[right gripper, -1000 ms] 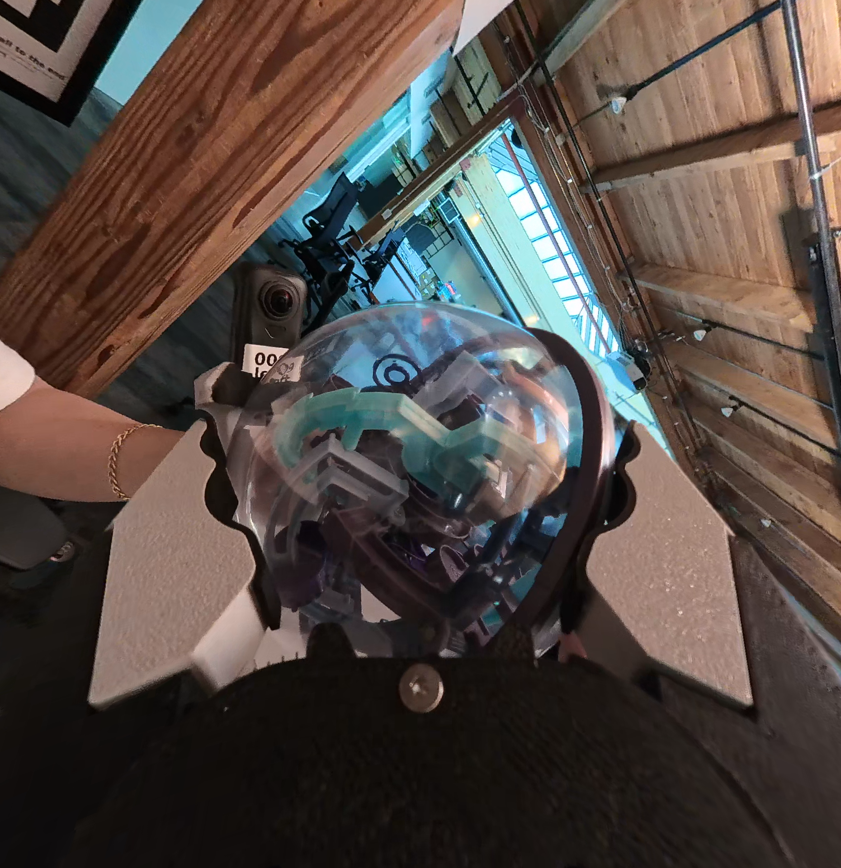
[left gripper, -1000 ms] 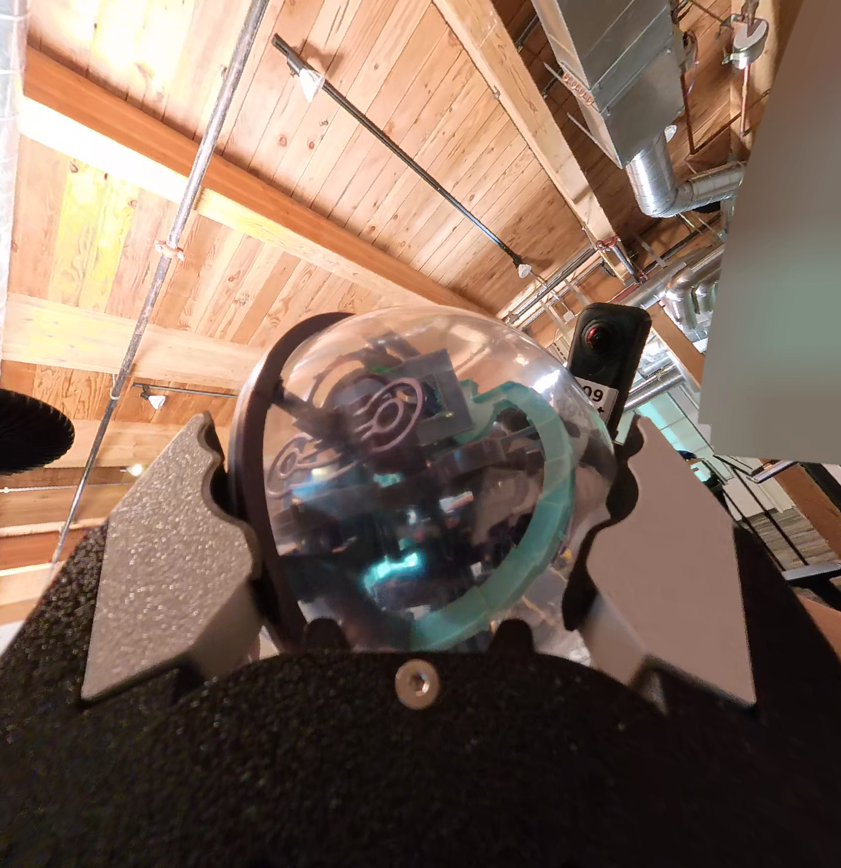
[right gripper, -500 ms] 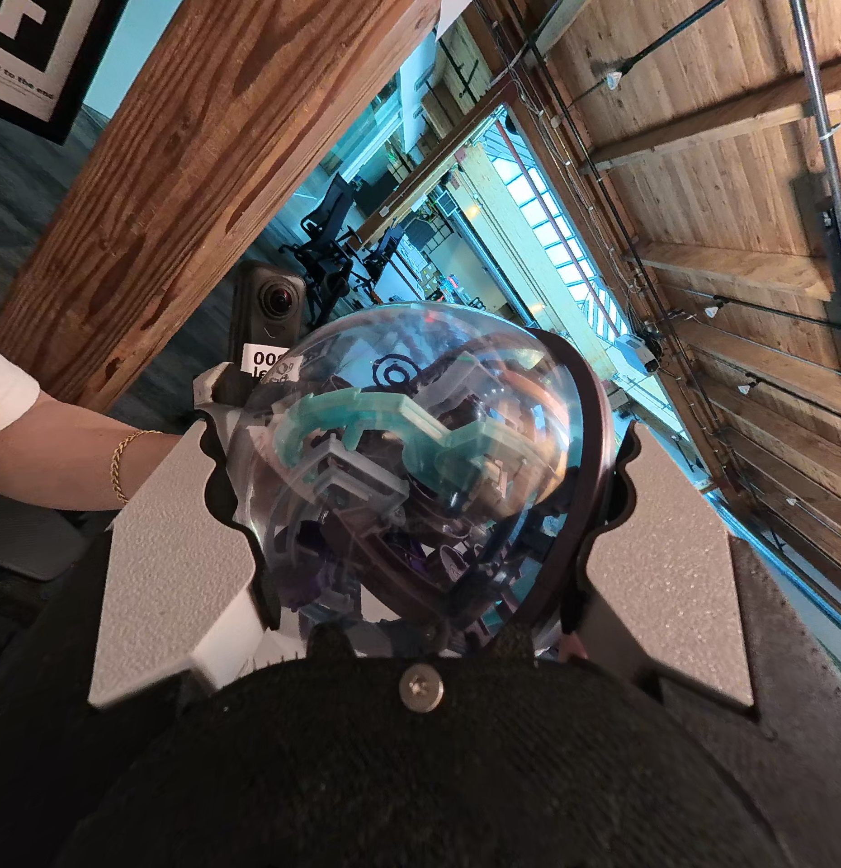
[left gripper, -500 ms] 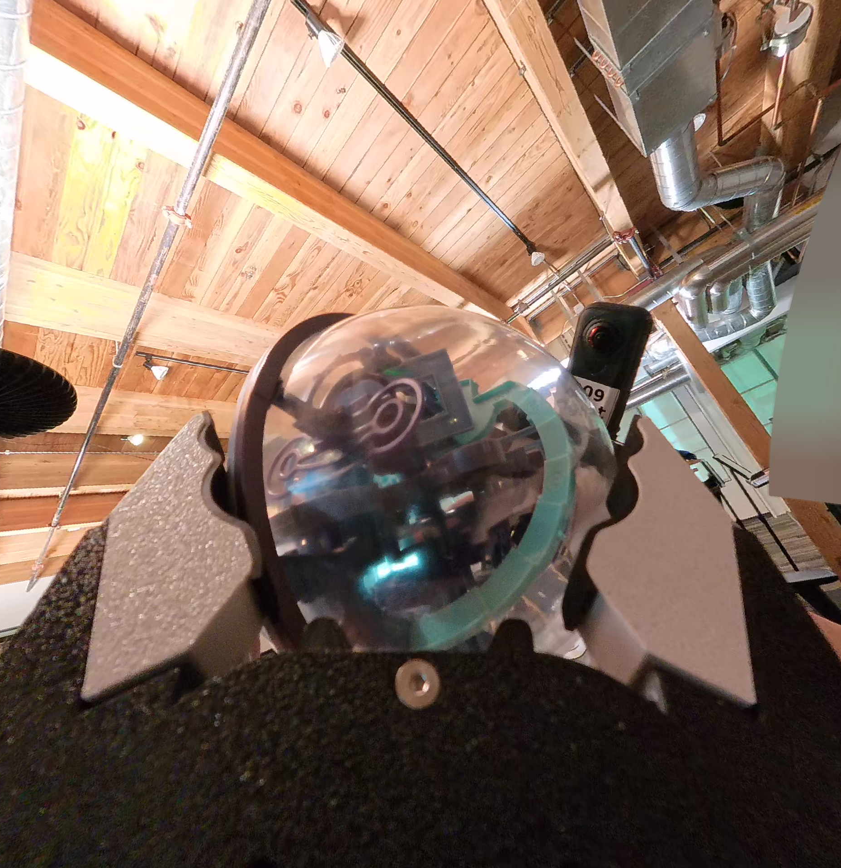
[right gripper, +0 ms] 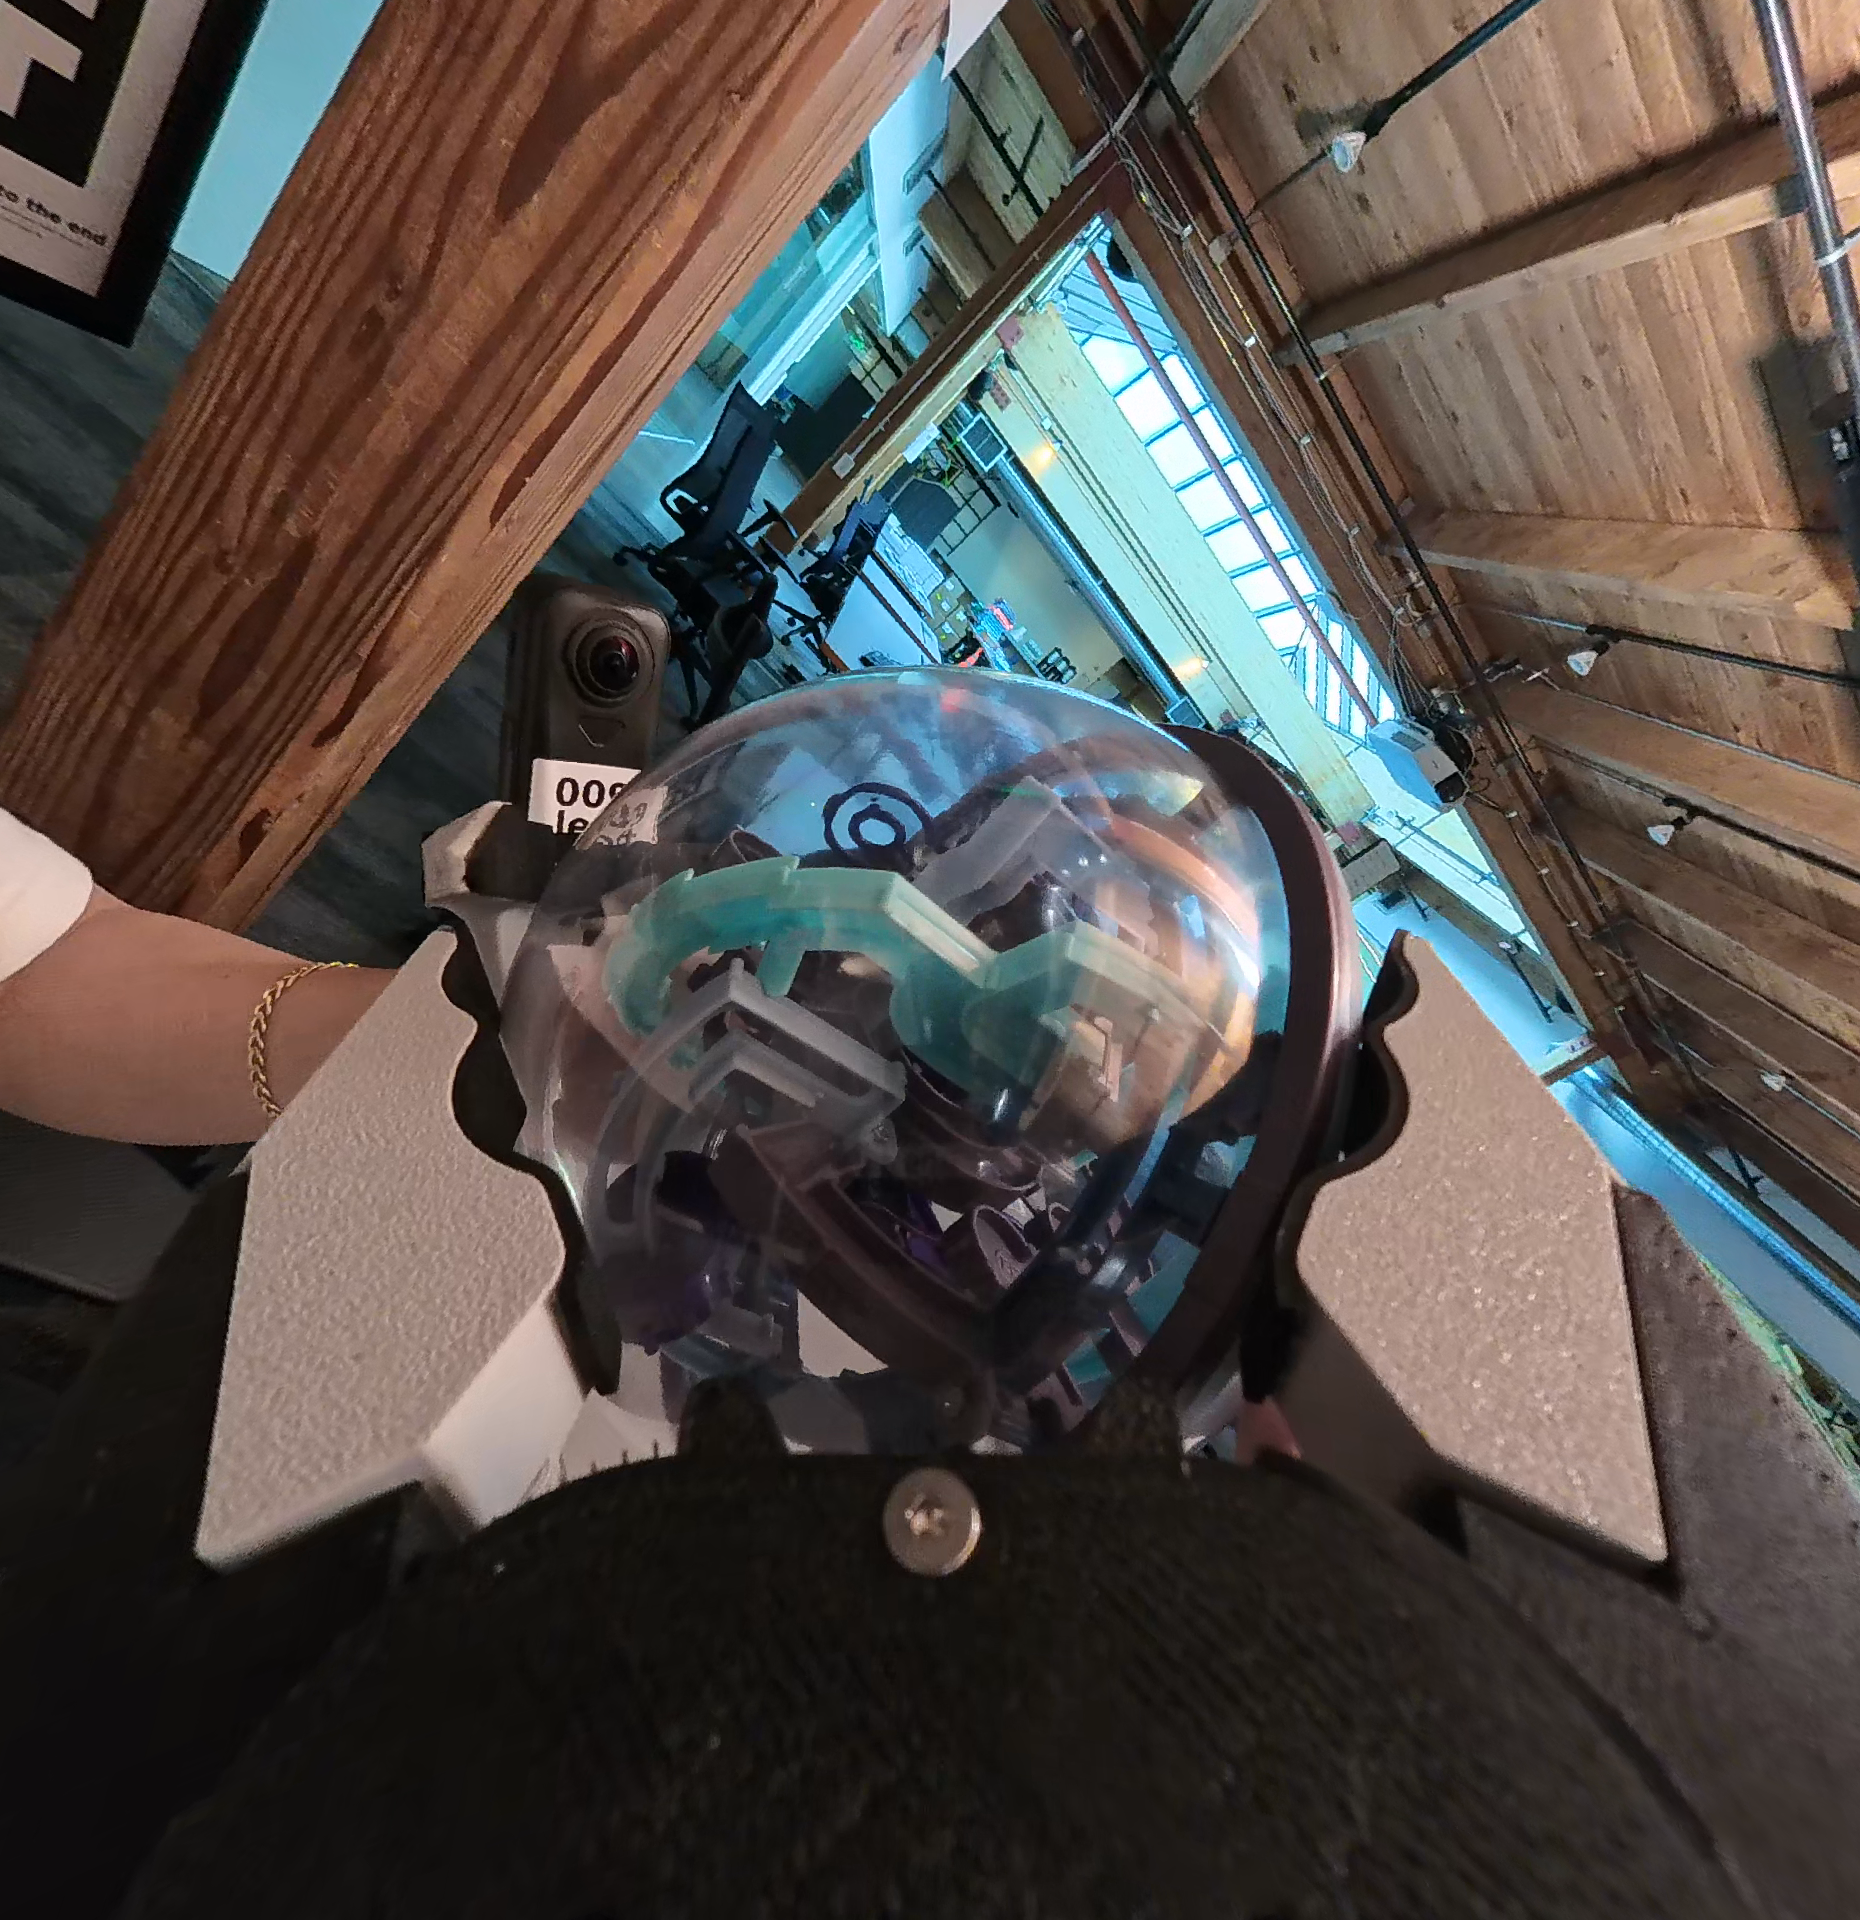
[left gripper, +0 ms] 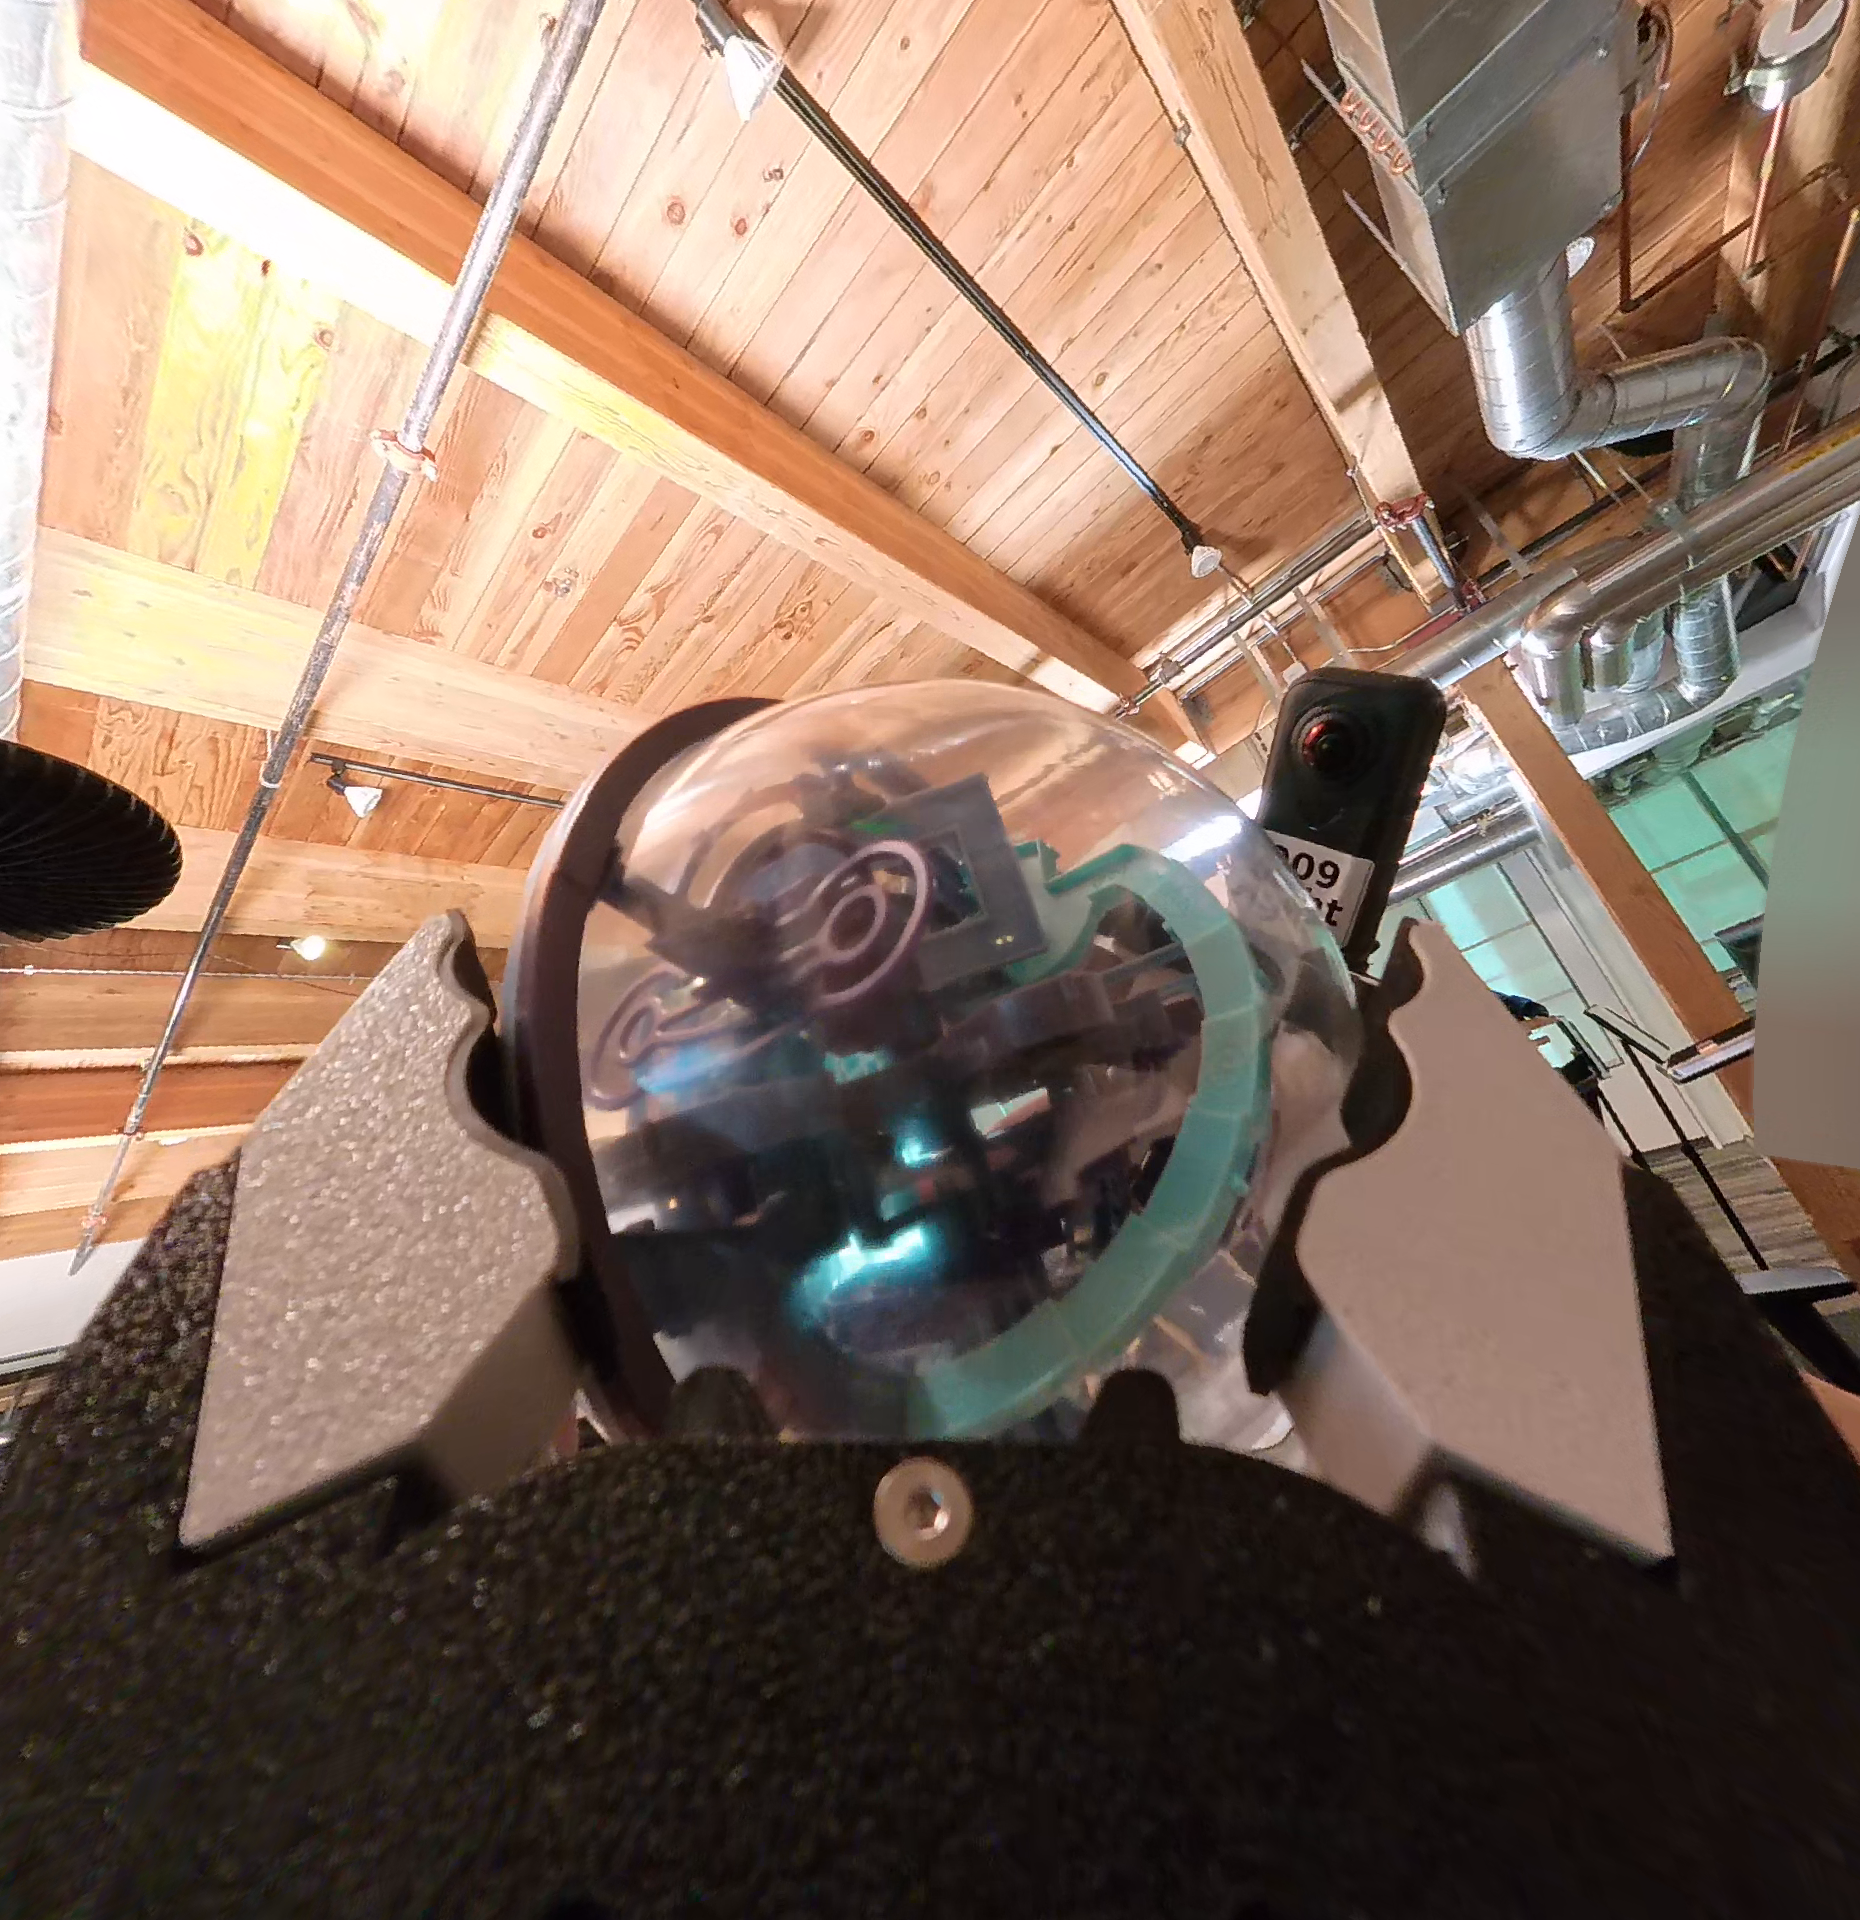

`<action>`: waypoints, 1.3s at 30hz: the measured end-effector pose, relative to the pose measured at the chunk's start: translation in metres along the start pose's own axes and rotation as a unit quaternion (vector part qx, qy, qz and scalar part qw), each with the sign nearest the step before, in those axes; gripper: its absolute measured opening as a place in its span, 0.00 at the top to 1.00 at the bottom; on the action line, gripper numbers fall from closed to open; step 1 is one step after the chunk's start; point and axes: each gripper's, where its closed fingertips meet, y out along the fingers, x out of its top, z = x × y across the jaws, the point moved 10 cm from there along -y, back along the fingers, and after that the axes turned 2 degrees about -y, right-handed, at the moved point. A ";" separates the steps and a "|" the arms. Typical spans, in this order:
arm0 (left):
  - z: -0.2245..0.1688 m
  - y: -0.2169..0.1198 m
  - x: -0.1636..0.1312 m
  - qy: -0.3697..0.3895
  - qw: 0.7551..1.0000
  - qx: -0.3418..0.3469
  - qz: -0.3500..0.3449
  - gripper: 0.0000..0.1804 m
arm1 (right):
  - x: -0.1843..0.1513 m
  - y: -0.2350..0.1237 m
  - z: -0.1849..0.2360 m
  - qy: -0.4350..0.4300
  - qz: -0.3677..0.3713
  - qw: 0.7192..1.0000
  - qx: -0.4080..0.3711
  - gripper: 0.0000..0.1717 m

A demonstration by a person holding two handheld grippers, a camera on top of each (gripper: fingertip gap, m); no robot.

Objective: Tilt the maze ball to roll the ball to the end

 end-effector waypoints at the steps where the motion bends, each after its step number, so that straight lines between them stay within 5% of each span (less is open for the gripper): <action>1: 0.000 0.000 0.000 0.000 1.000 0.000 0.001 0.13 | 0.000 0.000 0.000 0.001 0.000 1.000 0.000 0.09; 39: 0.003 0.001 -0.004 -0.021 0.999 0.021 0.040 0.13 | -0.015 -0.002 -0.003 0.049 -0.011 0.999 -0.006 0.08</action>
